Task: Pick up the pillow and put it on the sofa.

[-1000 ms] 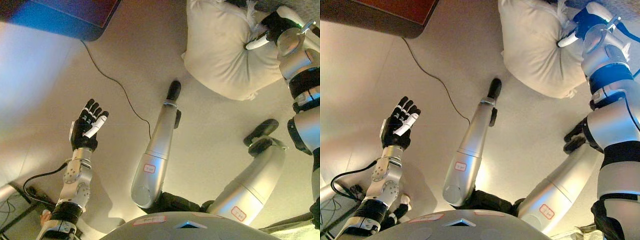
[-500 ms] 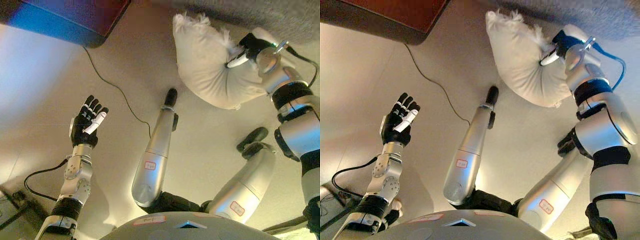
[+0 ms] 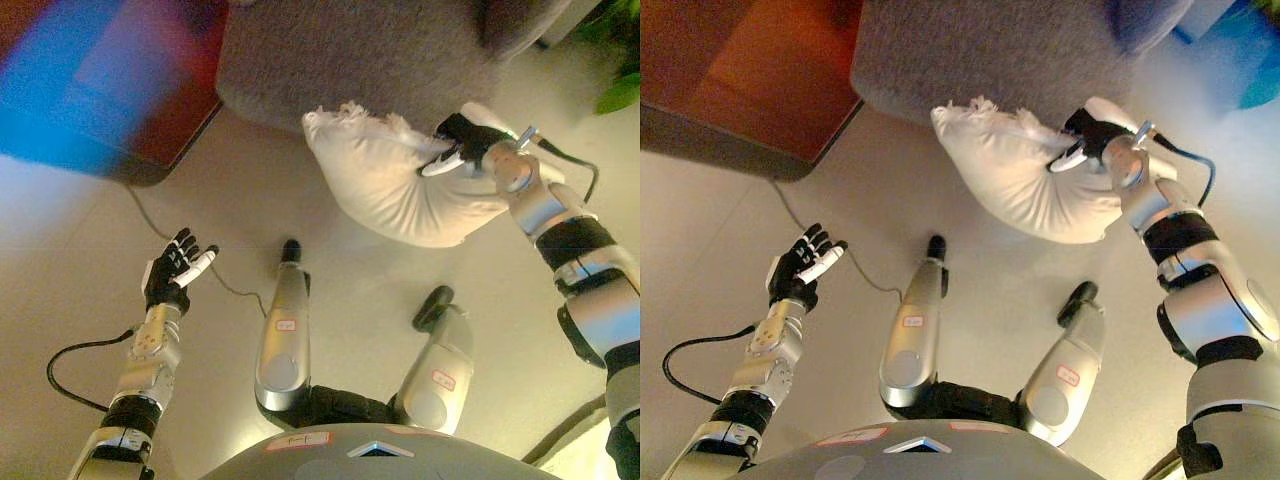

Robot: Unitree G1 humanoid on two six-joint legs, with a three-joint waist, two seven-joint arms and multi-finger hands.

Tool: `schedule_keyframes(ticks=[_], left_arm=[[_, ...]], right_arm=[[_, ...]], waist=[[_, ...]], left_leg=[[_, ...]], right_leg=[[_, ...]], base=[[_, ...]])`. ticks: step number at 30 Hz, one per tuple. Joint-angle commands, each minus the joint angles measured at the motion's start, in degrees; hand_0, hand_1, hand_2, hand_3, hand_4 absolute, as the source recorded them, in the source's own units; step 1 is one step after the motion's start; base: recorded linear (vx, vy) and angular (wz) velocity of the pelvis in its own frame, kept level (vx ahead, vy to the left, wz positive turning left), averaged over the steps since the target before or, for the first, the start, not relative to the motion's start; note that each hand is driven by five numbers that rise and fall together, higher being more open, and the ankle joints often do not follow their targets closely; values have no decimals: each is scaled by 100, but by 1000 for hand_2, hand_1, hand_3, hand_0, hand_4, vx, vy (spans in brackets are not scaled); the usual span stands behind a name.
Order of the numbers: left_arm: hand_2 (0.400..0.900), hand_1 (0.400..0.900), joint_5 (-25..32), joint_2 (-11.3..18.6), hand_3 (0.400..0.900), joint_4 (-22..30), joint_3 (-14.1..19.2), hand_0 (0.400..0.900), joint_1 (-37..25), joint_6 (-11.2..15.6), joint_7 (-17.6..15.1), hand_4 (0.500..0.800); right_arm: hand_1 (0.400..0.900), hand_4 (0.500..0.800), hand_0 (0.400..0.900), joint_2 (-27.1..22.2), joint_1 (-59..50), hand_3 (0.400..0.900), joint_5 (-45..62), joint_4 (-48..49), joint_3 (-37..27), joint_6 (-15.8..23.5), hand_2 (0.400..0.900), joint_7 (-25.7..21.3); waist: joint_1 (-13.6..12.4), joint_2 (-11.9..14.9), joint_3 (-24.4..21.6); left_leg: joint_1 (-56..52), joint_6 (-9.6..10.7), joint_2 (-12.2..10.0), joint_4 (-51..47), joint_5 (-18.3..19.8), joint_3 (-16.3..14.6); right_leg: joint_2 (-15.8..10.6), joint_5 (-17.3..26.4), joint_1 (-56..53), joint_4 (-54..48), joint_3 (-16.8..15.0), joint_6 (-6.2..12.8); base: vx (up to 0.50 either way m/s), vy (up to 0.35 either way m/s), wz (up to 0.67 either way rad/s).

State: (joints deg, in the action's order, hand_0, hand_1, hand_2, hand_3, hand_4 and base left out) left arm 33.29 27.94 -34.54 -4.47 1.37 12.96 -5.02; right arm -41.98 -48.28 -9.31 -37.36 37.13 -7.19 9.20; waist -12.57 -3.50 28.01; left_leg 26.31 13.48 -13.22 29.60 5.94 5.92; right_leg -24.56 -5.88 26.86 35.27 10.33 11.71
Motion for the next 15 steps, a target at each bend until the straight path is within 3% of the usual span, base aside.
schedule_keyframes(ticks=[1, 6, 9, 11, 13, 15], left_arm=[[900, 900, -592, 456, 900, -400, 292, 900, 289, 79, -213, 800], [900, 900, -1026, 322, 900, -734, 471, 900, 416, -53, -248, 800], [900, 900, -1244, 97, 900, -1153, 686, 900, 565, -26, -379, 800], [900, 900, -1370, -36, 900, -1313, 856, 900, 726, -7, -344, 800], [900, 900, -1512, -159, 900, -1413, 909, 900, 833, 28, -291, 800], [900, 900, -1600, -255, 900, -1521, 917, 900, 890, 9, -221, 800]], right_arm=[[400, 500, 400, -217, 102, 400, 25, 1006, -825, 682, 400, 38], [400, 500, 400, -536, 582, 400, 166, 1904, -1162, 931, 400, 406], [400, 500, 400, -625, 631, 400, 342, 2199, -1220, 1004, 400, 648], [400, 500, 400, -778, 554, 400, 394, 2280, -1233, 972, 400, 800], [400, 500, 400, -946, 503, 400, 344, 2338, -1273, 934, 400, 927], [400, 500, 400, -1174, 406, 400, 401, 2345, -1274, 855, 400, 1095]], waist=[[-3, 272, -856], [130, 418, -1257], [159, 499, -1599], [130, 582, -1745], [102, 668, -1778], [-10, 756, -1857]], left_leg=[[-779, -240, -397, -725, -452, 95], [-1619, -258, -563, -1413, -692, 17], [-2249, -227, -751, -2126, -972, -41], [-2331, -127, -929, -2096, -1761, -84], [-2230, -166, -905, -1828, -1952, -141], [-2097, -218, -526, -1606, -1794, -101]], right_leg=[[-236, 784, -694, -1140, -154, 329], [157, 408, -1486, -1212, 42, 296], [609, 157, -2017, -1465, 149, 66], [972, 108, -2404, -1842, 278, -215], [1056, 132, -2636, -2093, 448, -357], [1076, 193, -2933, -2395, 706, -408]], base=[[160, -193, 8], [192, -211, 7], [235, -258, -20], [172, -251, -6], [167, -198, 11], [228, -126, 13]])
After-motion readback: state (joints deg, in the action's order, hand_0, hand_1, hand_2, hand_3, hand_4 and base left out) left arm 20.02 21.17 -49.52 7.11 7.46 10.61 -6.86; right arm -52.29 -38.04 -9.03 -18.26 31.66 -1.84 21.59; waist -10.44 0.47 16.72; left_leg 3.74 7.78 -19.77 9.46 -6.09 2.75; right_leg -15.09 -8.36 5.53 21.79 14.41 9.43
